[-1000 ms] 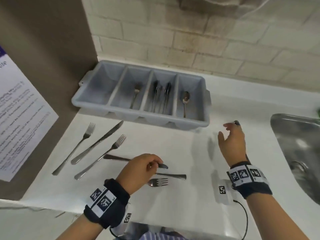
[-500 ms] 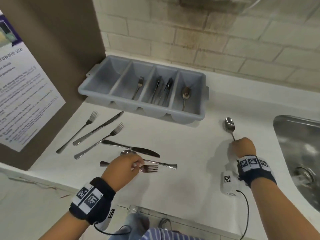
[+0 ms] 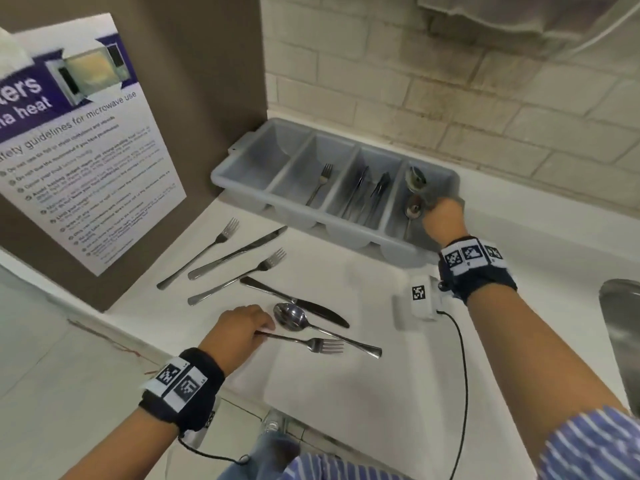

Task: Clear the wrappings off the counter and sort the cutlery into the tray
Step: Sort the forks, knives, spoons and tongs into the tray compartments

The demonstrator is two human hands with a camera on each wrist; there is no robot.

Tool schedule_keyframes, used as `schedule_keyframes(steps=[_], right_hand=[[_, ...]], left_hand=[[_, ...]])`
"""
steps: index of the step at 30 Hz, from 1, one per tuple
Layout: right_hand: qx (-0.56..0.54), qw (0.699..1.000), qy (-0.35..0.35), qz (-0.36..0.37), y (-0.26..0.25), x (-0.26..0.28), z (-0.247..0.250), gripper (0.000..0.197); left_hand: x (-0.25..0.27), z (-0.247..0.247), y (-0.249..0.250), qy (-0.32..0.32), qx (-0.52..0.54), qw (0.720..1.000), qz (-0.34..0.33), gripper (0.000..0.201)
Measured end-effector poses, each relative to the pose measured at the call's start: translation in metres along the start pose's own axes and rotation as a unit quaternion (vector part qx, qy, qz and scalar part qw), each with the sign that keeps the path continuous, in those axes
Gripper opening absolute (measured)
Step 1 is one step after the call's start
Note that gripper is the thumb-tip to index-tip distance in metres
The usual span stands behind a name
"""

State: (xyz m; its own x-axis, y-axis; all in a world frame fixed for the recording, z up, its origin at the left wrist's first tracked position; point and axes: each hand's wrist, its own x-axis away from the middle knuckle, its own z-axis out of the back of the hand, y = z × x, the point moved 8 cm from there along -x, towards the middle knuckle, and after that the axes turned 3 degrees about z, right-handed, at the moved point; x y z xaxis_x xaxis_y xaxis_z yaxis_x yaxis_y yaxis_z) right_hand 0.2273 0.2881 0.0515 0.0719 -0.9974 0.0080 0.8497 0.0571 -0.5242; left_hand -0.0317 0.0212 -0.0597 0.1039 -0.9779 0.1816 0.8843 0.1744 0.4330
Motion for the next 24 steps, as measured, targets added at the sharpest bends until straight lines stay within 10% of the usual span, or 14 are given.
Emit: schedule_keyframes(steps=[9, 16, 21, 24], right_hand=[[0.106, 0.983, -0.146, -0.047, -0.007, -0.012, -0.067, 0.036], [-0.016, 0.977, 0.117, 0.178, -0.050, 0.053, -0.030, 0.017], [-0.014, 0.942, -0.199, 0.271, -0.053, 0.165, -0.109, 0.015], [0.056, 0.922, -0.276, 0.267, -0.030, 0.193, -0.148, 0.027]], left_hand=[[-0.016, -0.014, -0.001, -0.123, -0.116, 0.985, -0.033, 0.028], [-0.002, 0.024, -0.014, -0.149, 0.060, 0.986, -0.053, 0.022], [-0.020, 0.089, -0.013, -0.020, 0.323, 0.946, -0.010, 0.028], [-0.058, 0.133, -0.002, 0.097, 0.318, 0.943, -0.013, 0.042]])
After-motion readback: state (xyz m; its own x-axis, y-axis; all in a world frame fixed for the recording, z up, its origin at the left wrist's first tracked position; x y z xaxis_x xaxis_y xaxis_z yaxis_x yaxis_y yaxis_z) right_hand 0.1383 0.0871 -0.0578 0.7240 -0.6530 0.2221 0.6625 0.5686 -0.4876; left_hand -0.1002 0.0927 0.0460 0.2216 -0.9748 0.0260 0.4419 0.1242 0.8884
